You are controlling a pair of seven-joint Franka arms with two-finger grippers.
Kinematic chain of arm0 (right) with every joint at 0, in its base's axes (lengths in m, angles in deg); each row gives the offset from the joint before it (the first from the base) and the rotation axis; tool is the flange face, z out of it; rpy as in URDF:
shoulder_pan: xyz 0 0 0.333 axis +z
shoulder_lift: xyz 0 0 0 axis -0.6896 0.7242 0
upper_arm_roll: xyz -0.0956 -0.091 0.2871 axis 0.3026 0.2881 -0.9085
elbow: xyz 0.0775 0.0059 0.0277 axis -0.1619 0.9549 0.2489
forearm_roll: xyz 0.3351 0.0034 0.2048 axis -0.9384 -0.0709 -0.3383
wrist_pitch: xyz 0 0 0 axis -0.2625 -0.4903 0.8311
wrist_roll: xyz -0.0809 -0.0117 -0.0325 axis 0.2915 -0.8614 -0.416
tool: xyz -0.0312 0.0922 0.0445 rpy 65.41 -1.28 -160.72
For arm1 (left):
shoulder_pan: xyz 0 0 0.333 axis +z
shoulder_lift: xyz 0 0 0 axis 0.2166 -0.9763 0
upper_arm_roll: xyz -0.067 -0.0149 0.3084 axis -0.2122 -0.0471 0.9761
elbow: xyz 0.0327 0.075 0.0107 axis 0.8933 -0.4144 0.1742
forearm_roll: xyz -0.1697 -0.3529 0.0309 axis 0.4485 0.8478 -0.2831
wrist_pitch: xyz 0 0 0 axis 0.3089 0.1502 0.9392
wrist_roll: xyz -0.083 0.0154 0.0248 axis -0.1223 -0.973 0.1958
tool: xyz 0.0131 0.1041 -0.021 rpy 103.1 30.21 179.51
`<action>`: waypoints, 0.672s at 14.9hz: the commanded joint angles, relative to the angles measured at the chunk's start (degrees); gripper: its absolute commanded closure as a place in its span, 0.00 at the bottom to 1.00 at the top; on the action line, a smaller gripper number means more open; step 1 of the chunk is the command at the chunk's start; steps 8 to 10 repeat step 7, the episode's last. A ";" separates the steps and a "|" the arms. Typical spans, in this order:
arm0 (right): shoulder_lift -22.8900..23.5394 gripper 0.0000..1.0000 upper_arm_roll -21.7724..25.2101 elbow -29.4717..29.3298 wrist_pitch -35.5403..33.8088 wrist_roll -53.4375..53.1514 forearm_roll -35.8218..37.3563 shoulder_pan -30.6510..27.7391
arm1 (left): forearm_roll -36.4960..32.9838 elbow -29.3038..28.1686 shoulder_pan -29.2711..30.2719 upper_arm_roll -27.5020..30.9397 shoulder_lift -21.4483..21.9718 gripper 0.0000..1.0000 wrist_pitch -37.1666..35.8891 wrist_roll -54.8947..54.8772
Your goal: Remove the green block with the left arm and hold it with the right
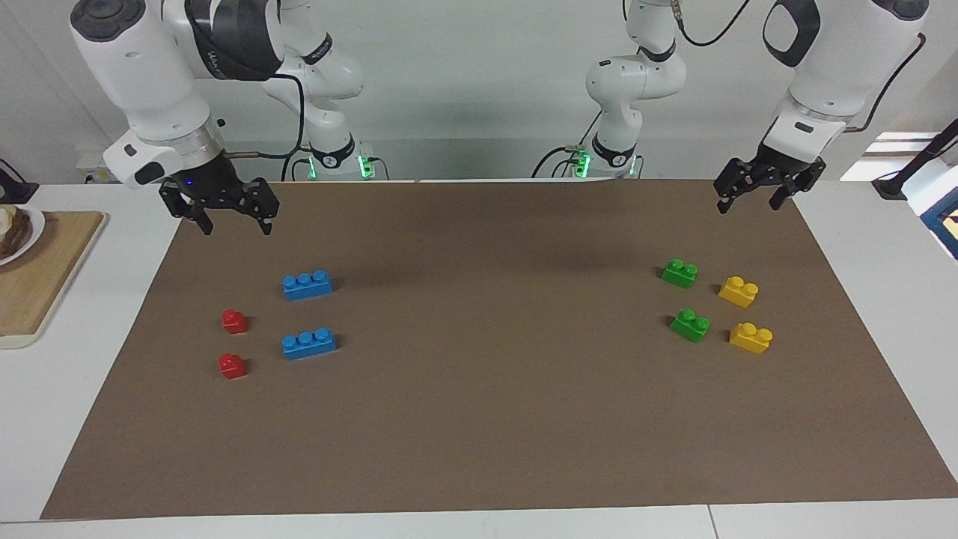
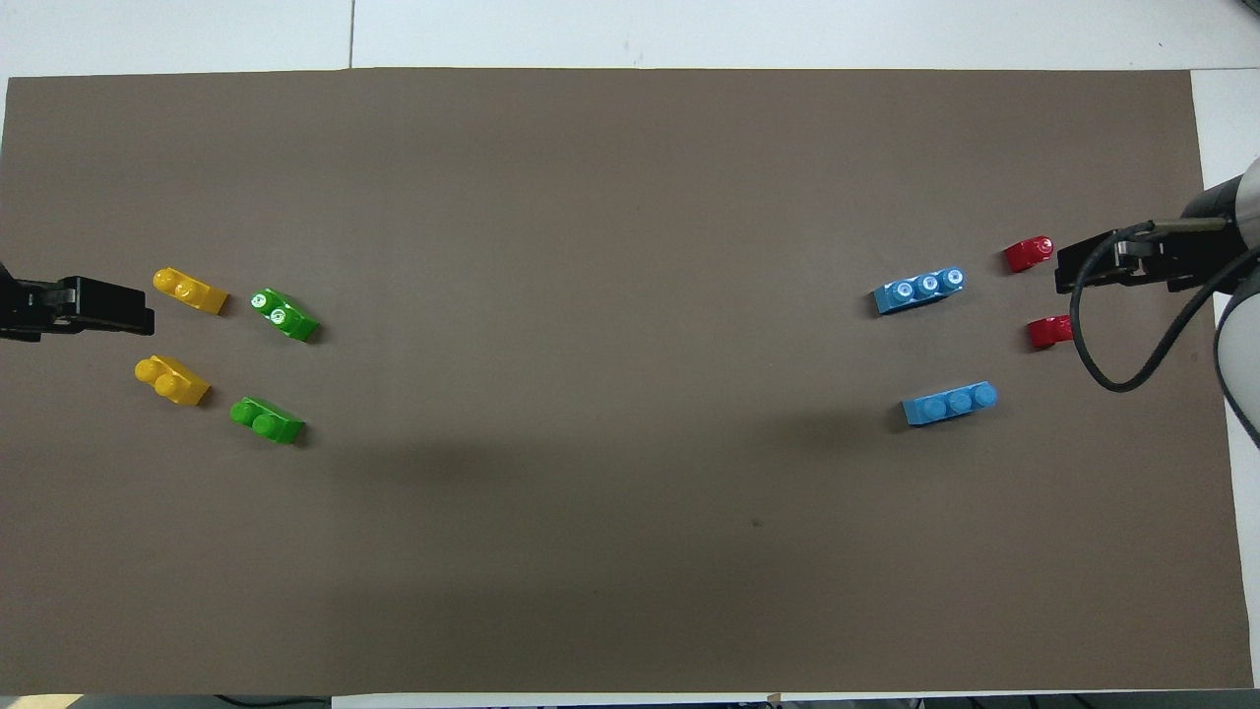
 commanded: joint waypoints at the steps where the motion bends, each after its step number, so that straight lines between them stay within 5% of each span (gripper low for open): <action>1: -1.41 0.00 -0.38 1.41 -0.21 -1.68 0.56 -0.48 | 0.19 0.34 -0.36 0.20 0.60 0.00 -0.51 0.34; 10: -1.41 0.00 -0.38 1.32 -0.65 -1.69 0.56 -0.05 | 0.45 0.34 -0.27 0.20 0.60 0.00 -0.51 0.34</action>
